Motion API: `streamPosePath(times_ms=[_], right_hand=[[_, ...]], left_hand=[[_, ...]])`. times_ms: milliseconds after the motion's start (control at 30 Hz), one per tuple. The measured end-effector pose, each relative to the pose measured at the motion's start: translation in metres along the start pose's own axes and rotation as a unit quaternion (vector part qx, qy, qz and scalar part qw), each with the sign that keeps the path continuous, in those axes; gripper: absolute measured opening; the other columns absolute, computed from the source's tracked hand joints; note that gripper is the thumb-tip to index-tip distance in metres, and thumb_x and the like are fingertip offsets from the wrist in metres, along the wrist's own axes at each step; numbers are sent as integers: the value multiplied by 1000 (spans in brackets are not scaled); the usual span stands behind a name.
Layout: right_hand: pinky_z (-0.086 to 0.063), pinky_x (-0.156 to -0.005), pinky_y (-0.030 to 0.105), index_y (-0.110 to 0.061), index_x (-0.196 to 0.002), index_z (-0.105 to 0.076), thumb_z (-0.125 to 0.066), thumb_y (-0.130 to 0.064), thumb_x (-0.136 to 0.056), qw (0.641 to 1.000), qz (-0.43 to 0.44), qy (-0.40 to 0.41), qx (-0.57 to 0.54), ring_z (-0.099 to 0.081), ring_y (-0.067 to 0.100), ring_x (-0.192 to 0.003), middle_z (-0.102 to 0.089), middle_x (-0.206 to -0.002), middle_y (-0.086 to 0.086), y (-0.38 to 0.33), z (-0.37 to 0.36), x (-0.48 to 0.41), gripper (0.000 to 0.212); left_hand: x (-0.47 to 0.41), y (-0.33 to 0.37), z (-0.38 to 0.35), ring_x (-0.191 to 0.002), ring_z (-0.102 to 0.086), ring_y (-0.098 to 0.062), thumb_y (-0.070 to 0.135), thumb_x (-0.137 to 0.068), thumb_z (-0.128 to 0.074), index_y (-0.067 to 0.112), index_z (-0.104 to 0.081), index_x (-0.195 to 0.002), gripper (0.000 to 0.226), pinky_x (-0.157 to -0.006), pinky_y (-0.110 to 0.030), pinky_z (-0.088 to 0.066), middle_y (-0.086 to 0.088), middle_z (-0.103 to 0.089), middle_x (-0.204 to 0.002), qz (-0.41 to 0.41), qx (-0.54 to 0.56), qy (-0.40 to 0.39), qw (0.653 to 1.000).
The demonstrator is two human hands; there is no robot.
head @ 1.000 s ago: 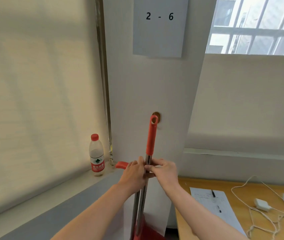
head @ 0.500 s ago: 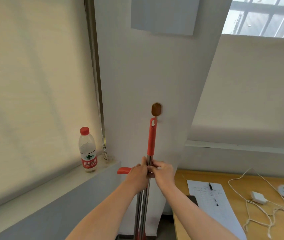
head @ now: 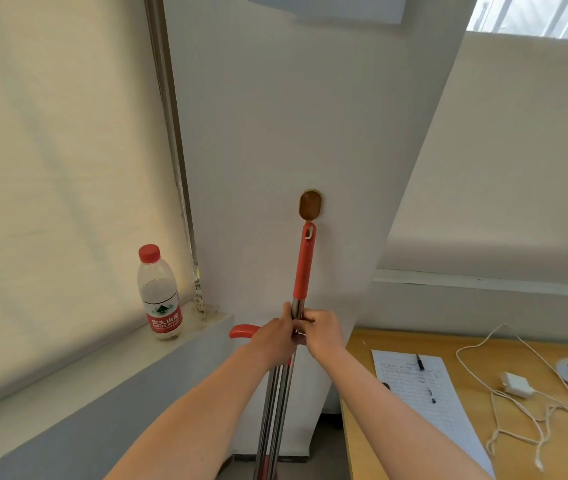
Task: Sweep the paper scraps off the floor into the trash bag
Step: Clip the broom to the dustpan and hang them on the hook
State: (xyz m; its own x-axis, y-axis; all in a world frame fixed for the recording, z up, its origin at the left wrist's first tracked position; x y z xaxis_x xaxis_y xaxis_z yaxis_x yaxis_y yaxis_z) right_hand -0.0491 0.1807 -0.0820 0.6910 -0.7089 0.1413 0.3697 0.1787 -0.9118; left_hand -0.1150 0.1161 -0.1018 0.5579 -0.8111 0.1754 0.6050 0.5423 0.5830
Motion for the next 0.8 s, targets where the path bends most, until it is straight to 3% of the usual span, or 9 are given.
streamPosePath(times_ms=[133, 267, 400, 567, 700, 800], right_hand=[[-58, -81, 44, -31, -75, -69, -64, -7, -87, 999, -25, -18, 27, -72, 23, -82, -75, -88, 5, 8, -4, -3, 27], [-61, -74, 39, -13, -90, -71, -66, -10, -87, 993, -57, -69, 82, -71, 30, -89, -72, -94, 11, 9, -1, -11, 6], [-61, -68, 33, -5, -105, -71, -68, -10, -87, 988, -78, -102, 83, -70, 26, -88, -68, -93, 5, 11, 2, -13, 18], [-61, -73, 40, -6, -102, -71, -66, -11, -89, 991, -56, -85, 81, -71, 31, -87, -72, -99, 14, 9, 2, -17, 15], [-61, -72, 41, -5, -100, -70, -65, -12, -89, 995, -46, -70, 50, -70, 30, -88, -71, -97, 16, 6, 1, -16, 14], [-61, -76, 39, -7, -105, -71, -59, -8, -90, 995, -34, -73, 50, -67, 22, -84, -69, -87, 4, 5, 1, -14, 19]], left_hand=[[-2, -7, -9, -88, -68, -24, 15, -97, -44, 27, -9, -151, 66, -79, -38, -58, -10, -67, -106, 7, 16, -28, 999], [-8, -6, -14, -85, -68, -21, 20, -97, -49, 27, -21, -144, 55, -79, -35, -58, -7, -67, -104, -6, 55, -54, 997], [-8, -4, -17, -80, -66, -20, 19, -97, -50, 22, -26, -140, 50, -73, -30, -56, -7, -66, -99, -8, 57, -52, 997], [-11, -5, -15, -76, -66, -24, 20, -97, -49, 12, -30, -132, 40, -72, -38, -58, -7, -63, -88, 2, 32, -15, 999], [-13, -6, -14, -67, -62, -20, 12, -96, -47, 10, -32, -127, 35, -58, -30, -52, -2, -57, -76, 6, 16, -7, 1000], [-9, -10, -13, -71, -63, -24, 12, -94, -49, 10, -37, -118, 27, -67, -35, -53, -6, -59, -79, 25, 7, -15, 1000]])
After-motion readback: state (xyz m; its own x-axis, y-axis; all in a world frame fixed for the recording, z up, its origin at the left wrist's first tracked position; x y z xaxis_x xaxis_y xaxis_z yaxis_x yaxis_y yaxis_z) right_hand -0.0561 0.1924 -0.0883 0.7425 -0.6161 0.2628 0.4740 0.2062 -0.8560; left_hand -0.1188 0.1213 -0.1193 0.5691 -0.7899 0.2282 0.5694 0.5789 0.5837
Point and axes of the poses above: each hand's wrist, its own x-axis away from the middle knuckle, its own z-axis out of the back of the hand, y = z × x, the point moved 9 cm from there along -x, towards the middle knuckle
